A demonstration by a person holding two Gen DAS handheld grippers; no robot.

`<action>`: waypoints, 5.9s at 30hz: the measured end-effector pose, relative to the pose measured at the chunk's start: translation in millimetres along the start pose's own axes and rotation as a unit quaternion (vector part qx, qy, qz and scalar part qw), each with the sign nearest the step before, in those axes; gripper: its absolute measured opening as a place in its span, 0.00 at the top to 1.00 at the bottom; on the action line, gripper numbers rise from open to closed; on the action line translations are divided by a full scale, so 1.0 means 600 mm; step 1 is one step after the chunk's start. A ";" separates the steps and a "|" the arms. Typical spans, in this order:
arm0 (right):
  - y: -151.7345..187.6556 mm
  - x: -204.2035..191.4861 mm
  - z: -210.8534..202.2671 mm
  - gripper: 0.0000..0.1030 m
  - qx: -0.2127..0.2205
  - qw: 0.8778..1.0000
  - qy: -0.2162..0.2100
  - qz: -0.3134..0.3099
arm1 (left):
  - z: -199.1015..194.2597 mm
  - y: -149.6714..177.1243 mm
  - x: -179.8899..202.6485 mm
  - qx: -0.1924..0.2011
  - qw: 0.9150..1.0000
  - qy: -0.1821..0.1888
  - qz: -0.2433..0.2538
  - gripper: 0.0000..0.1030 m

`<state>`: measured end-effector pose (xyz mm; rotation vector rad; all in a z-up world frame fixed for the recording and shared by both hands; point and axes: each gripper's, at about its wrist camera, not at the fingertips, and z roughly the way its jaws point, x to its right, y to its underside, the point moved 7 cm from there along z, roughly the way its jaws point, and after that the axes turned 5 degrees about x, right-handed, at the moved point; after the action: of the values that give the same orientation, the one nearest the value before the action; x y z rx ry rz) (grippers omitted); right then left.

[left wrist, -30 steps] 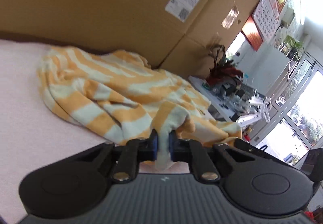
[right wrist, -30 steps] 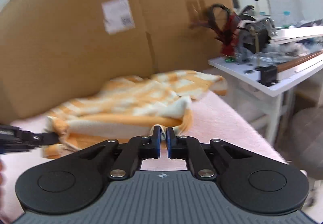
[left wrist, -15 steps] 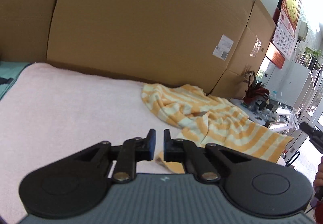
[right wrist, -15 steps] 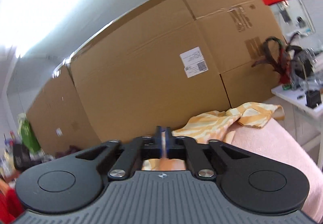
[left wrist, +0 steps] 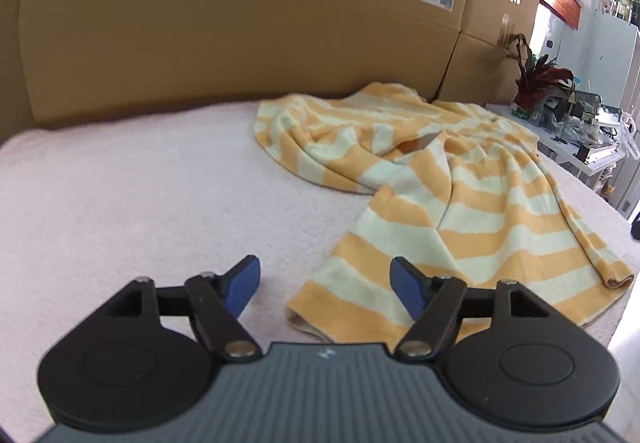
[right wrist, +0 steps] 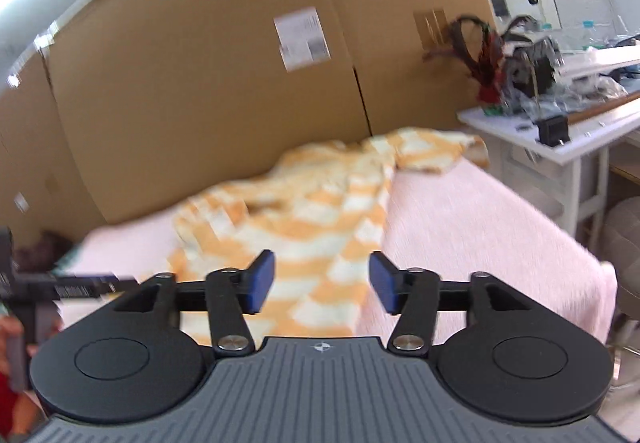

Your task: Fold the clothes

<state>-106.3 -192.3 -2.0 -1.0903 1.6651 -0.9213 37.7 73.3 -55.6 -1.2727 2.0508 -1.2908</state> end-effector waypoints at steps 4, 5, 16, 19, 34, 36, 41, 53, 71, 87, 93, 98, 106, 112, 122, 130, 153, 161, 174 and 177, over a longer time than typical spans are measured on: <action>0.038 0.002 0.017 0.31 -0.018 1.000 0.020 -0.014 | 0.002 0.010 0.039 -0.001 0.999 0.041 0.003 0.39; 0.045 0.000 0.021 0.31 -0.021 0.999 0.022 -0.016 | 0.001 0.013 0.051 0.000 0.999 0.048 0.006 0.61; -0.008 0.018 0.012 0.92 0.046 0.998 0.053 -0.009 | -0.031 0.018 0.151 -0.016 0.977 0.202 -0.072 0.97; -0.051 0.065 -0.024 0.92 0.099 0.991 0.086 0.035 | -0.051 0.024 0.198 -0.017 0.965 0.257 -0.056 0.96; -0.003 -0.088 0.058 0.57 0.005 0.995 -0.099 0.022 | -0.041 0.014 0.055 -0.001 0.992 0.097 -0.074 0.63; 0.040 -0.158 0.100 0.48 -0.044 0.993 -0.104 -0.012 | -0.041 0.010 0.034 0.001 0.995 0.067 -0.069 0.63; 0.069 -0.195 0.153 0.95 -0.065 0.991 -0.063 -0.103 | -0.030 0.005 0.007 -0.005 0.996 0.047 -0.078 0.54; -0.078 -0.141 0.278 0.46 0.009 0.997 -0.036 -0.068 | 0.102 -0.039 0.042 -0.070 0.975 0.124 -0.172 1.00; -0.039 -0.088 0.344 0.50 -0.078 0.990 -0.103 0.047 | 0.169 -0.051 0.026 -0.042 0.949 0.128 -0.284 0.94; -0.041 -0.080 0.355 0.50 -0.082 0.988 -0.106 0.073 | 0.040 -0.096 -0.033 0.077 0.973 0.065 -0.207 1.00; -0.041 -0.081 0.356 0.44 -0.083 0.988 -0.110 0.072 | 0.075 -0.067 0.005 0.011 0.969 0.096 -0.226 0.81; -0.041 -0.081 0.354 0.44 -0.082 0.988 -0.111 0.073 | 0.116 -0.060 0.032 0.004 0.971 0.070 -0.228 0.43; -0.039 -0.085 0.353 0.42 -0.083 0.988 -0.110 0.072 | 0.150 -0.077 0.048 0.036 0.980 0.021 -0.196 0.74; -0.039 -0.085 0.351 0.42 -0.082 0.988 -0.112 0.075 | 0.125 -0.067 0.025 0.056 0.970 0.041 -0.234 0.92; -0.045 -0.082 0.344 0.43 -0.067 0.988 -0.117 0.081 | 0.008 -0.076 -0.025 0.139 0.975 -0.021 -0.172 1.00; -0.045 -0.081 0.345 0.42 -0.071 0.988 -0.113 0.080 | 0.030 -0.055 0.000 0.051 0.976 0.067 -0.201 1.00; -0.047 -0.083 0.344 0.38 -0.072 0.987 -0.121 0.077 | 0.064 -0.083 0.004 0.085 0.969 0.017 -0.233 1.00; -0.056 -0.092 0.334 0.38 -0.052 0.987 -0.139 0.065 | -0.039 -0.099 -0.074 0.157 0.959 -0.037 -0.235 1.00; -0.053 -0.161 0.276 0.36 -0.068 0.974 -0.218 -0.003 | -0.094 -0.058 -0.198 0.144 0.964 -0.097 -0.202 0.98; -0.033 -0.238 0.191 0.29 -0.072 0.953 -0.270 -0.120 | -0.057 -0.040 -0.164 0.109 0.978 -0.088 -0.155 0.61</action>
<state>35.0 -76.6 22.1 -1.5109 1.1738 -0.5762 74.5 170.2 -30.7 -1.5821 1.5862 -1.4303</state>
